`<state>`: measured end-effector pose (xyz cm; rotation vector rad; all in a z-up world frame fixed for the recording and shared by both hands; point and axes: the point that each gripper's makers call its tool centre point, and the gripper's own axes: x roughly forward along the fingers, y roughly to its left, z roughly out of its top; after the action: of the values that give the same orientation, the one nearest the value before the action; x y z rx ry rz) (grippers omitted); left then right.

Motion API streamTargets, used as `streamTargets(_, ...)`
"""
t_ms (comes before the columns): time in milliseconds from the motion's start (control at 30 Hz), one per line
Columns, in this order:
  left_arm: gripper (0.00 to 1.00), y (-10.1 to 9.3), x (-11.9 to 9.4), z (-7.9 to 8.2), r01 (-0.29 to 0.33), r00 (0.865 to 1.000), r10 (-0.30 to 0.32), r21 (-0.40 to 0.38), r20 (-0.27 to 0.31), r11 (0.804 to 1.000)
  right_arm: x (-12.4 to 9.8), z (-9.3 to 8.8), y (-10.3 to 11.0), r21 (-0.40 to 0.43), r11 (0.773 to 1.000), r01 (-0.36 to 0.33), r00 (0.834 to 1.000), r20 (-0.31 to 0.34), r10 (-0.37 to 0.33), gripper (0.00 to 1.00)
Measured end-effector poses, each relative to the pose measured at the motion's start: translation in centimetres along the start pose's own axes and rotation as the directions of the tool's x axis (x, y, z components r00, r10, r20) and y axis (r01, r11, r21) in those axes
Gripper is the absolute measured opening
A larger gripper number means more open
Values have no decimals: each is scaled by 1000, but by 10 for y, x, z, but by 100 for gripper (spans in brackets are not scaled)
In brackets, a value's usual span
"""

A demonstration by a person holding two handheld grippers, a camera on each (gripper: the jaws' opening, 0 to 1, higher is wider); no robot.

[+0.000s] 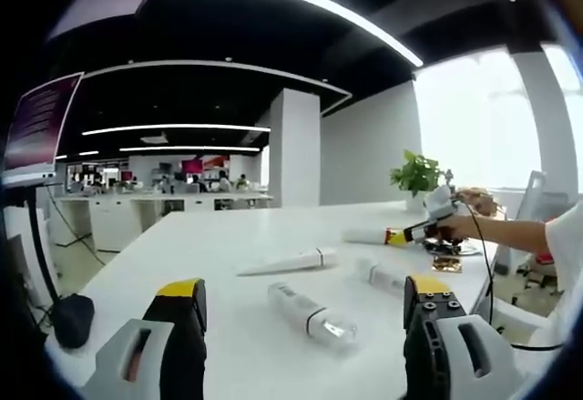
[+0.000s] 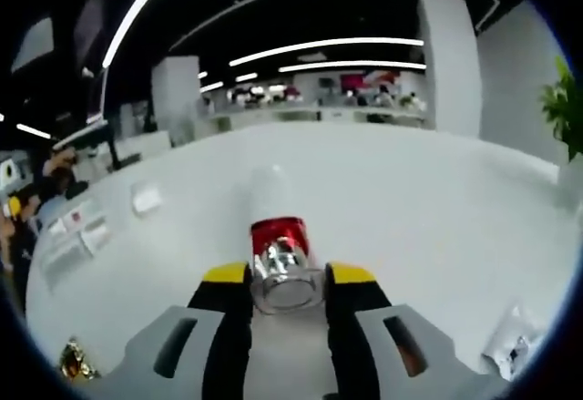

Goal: Arrange the skincare products in the storage area until every visible bottle or jar stands upright without overlapping.

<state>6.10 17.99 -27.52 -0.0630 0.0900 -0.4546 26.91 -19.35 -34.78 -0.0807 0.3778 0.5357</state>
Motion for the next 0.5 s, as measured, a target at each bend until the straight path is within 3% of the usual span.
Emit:
streamTargets(200, 92, 1, -1, 1, -2, 1000, 2, -1, 3, 1000, 0, 0, 0, -2, 1000, 2, 1000, -7, -2, 29)
streamTargets(500, 92, 3, -1, 1, -6, 1000, 6, 0, 1, 1000, -2, -1, 4, -24, 999, 21, 996, -88, -24, 28)
